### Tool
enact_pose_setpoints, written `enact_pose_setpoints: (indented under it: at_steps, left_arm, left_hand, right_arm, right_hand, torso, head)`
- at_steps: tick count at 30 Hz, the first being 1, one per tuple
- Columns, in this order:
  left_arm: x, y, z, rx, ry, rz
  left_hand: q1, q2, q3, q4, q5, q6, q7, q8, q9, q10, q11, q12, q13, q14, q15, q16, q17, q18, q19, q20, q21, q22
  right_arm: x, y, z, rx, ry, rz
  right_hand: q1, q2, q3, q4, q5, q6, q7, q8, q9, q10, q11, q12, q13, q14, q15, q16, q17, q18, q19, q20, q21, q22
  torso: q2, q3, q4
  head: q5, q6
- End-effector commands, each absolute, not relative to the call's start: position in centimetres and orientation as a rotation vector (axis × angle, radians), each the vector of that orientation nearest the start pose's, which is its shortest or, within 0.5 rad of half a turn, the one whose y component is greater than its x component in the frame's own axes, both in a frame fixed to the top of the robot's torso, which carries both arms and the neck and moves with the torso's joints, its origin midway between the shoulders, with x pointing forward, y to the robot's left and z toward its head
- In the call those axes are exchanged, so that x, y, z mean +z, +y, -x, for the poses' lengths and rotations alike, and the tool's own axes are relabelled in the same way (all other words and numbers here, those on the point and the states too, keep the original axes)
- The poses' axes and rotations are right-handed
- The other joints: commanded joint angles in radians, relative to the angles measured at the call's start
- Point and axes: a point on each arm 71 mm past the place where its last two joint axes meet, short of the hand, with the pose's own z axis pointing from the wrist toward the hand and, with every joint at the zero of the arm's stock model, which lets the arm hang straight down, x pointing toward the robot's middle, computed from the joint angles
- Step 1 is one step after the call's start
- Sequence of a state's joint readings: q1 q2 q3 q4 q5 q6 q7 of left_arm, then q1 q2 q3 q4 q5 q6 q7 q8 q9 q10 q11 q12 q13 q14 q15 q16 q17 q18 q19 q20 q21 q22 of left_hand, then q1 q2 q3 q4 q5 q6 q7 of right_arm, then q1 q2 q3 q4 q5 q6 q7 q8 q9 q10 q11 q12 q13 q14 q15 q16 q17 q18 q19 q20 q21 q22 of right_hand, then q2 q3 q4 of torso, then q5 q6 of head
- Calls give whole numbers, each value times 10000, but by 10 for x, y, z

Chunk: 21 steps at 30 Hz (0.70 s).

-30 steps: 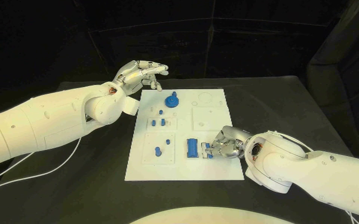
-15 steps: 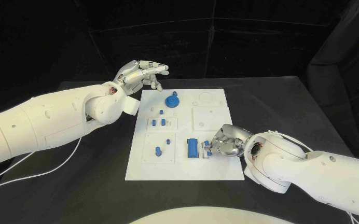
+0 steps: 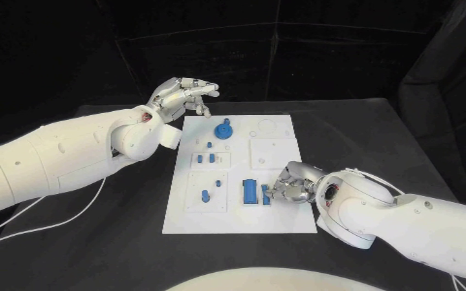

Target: Assemble the parts on the task board

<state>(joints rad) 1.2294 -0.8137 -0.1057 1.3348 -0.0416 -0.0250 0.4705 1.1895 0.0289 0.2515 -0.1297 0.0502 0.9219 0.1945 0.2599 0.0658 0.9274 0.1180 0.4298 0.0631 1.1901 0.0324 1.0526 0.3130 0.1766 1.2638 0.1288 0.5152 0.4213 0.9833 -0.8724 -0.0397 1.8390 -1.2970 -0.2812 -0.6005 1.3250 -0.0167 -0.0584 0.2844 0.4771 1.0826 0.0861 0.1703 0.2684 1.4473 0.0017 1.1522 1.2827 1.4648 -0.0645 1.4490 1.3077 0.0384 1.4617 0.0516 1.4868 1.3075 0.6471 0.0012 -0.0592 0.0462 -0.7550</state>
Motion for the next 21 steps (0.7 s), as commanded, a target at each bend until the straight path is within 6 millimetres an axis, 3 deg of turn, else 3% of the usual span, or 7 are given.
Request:
enact_pose_setpoints:
  at_steps: [1, 6, 14, 21]
  left_arm:
    - [-190, 237, -513, -16888, 14780, 9773]
    - [-190, 237, -513, -16898, 14821, 9781]
    - [-190, 237, -513, -16888, 14849, 9793]
    - [-190, 237, -513, -16867, 14857, 9803]
  left_hand:
    - [34, 83, -66, 0, -8, 54, -36, -51, 3, 22, 19, -35, 11, -80, -11, 42, -9, 52, 63, -14, -52, -9]
    - [33, 80, -75, 1, -9, 53, -34, -53, 3, 22, 21, -36, 11, -81, -10, 44, -10, 51, 64, -14, -54, -10]
    - [33, 80, -75, 1, -9, 53, -34, -53, 3, 22, 21, -36, 11, -81, -10, 44, -10, 51, 64, -14, -54, -10]
    - [33, 80, -75, 1, -9, 53, -34, -53, 3, 22, 21, -36, 11, -81, -10, 44, -10, 51, 64, -14, -54, -10]
  right_arm:
    - [-264, -152, -375, 5389, 21525, -1812]
    - [-264, -152, -376, 5313, 21433, -1809]
    - [-263, -153, -378, 5218, 21201, -1791]
    - [-262, -153, -377, 5415, 21160, -1540]
  right_hand:
    - [-127, -22, -71, 16, -27, 89, -11, -33, -16, 11, 17, -40, -35, 636, 27, -40, 346, -52, 188, 2, -58, 1549]
    - [-336, -47, -219, 42, -123, 89, 1, -46, -35, 4, 30, -73, -48, 627, 36, -61, 314, -46, 170, 7, -76, 1532]
    - [-623, 27, -519, 27, -619, 85, -4, -59, -65, -14, 35, -147, -78, 615, 40, -104, 254, -32, 131, 18, -116, 1492]
    - [-686, 4, -820, 0, -1347, 77, -8, -52, -79, -26, 37, -186, -84, 612, 42, -125, 232, -26, 112, 21, -138, 1475]
  torso:
    - [-2, 5, -7]
    - [-9, 4, -6]
    - [0, 4, -3]
    - [12, 10, -13]
  head:
    - [22, 6]
    - [20, 28]
    - [24, 49]
    - [23, 31]
